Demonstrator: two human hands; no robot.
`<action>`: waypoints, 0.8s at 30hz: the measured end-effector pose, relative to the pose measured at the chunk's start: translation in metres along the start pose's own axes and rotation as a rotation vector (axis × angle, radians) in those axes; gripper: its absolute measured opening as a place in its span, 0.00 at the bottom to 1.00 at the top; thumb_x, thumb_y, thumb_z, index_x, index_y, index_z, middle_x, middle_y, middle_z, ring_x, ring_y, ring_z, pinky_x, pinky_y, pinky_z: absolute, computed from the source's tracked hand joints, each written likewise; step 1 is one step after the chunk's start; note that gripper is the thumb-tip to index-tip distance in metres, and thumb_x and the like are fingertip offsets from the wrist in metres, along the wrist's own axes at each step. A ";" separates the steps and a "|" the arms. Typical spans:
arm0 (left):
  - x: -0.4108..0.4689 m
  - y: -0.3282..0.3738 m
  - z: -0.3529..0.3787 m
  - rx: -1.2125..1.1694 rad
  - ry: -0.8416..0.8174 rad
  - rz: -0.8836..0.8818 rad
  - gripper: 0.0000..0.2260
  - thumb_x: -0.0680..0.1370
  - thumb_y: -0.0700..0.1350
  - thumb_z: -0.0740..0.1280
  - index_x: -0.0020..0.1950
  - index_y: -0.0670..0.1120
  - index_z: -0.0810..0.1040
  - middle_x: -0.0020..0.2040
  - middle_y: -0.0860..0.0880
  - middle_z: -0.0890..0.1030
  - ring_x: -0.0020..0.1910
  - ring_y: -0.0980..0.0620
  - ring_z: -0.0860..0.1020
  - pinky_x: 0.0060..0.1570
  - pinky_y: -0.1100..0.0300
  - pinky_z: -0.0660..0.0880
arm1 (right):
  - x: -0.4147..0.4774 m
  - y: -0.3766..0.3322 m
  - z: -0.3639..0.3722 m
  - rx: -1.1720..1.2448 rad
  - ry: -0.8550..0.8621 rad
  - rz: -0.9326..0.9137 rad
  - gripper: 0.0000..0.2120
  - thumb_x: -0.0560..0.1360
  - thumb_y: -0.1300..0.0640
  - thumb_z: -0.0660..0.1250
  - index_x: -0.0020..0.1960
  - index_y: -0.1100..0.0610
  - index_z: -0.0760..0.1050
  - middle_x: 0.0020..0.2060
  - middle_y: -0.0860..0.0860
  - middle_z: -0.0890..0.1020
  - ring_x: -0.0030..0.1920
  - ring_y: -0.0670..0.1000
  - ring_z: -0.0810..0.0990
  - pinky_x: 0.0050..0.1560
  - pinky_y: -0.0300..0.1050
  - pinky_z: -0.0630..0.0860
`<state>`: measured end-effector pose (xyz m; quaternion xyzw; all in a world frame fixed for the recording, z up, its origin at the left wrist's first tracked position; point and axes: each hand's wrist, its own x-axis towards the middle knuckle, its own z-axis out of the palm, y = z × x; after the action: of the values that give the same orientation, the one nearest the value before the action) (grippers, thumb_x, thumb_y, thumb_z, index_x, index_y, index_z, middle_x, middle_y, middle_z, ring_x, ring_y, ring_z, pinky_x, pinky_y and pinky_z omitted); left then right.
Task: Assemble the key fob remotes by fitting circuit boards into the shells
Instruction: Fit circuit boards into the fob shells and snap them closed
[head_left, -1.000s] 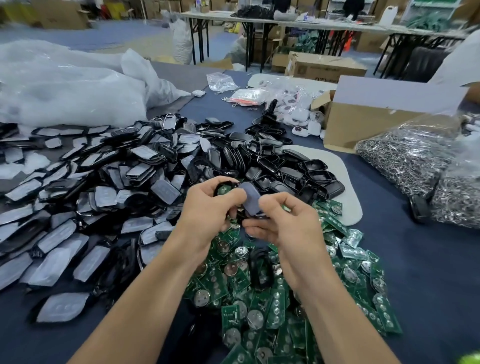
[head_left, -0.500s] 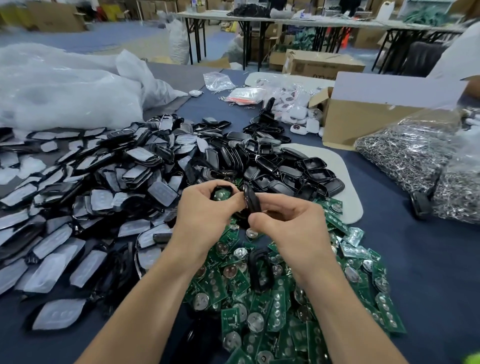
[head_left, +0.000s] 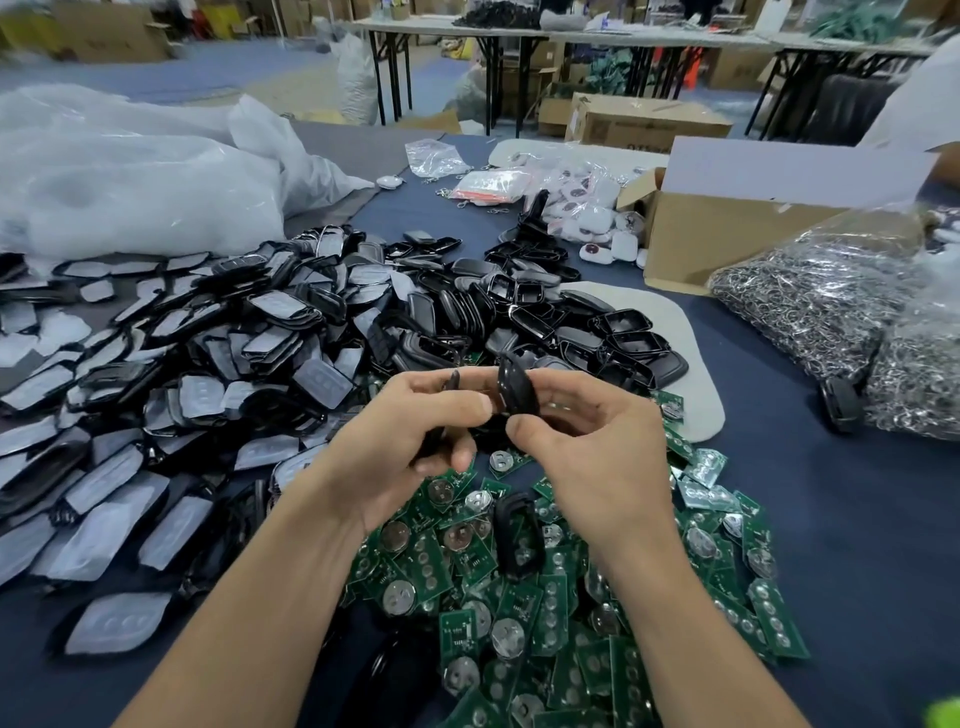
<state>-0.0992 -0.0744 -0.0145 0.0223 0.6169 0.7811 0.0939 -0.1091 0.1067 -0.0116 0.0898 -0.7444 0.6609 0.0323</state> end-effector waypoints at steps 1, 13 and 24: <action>0.000 -0.001 0.001 0.010 0.012 0.000 0.13 0.76 0.43 0.71 0.59 0.48 0.88 0.58 0.38 0.85 0.27 0.58 0.76 0.21 0.70 0.64 | 0.001 0.000 -0.001 0.057 -0.031 0.034 0.15 0.71 0.67 0.77 0.49 0.48 0.88 0.43 0.46 0.89 0.47 0.48 0.88 0.51 0.45 0.84; 0.002 0.005 0.013 -0.223 0.280 -0.028 0.19 0.88 0.48 0.53 0.68 0.41 0.79 0.45 0.45 0.85 0.35 0.54 0.78 0.32 0.63 0.76 | 0.011 0.003 -0.013 1.036 -0.238 0.681 0.25 0.72 0.66 0.69 0.69 0.69 0.74 0.57 0.66 0.84 0.54 0.62 0.87 0.52 0.54 0.86; 0.003 0.000 0.024 0.233 0.497 0.221 0.18 0.82 0.37 0.67 0.49 0.61 0.89 0.50 0.54 0.89 0.53 0.54 0.86 0.54 0.62 0.82 | 0.007 0.012 0.001 0.641 -0.240 0.465 0.12 0.78 0.70 0.68 0.58 0.62 0.84 0.57 0.59 0.85 0.57 0.56 0.85 0.60 0.55 0.83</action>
<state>-0.0986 -0.0504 -0.0089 -0.0920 0.7003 0.6921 -0.1488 -0.1178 0.1063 -0.0221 0.0010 -0.4997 0.8338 -0.2344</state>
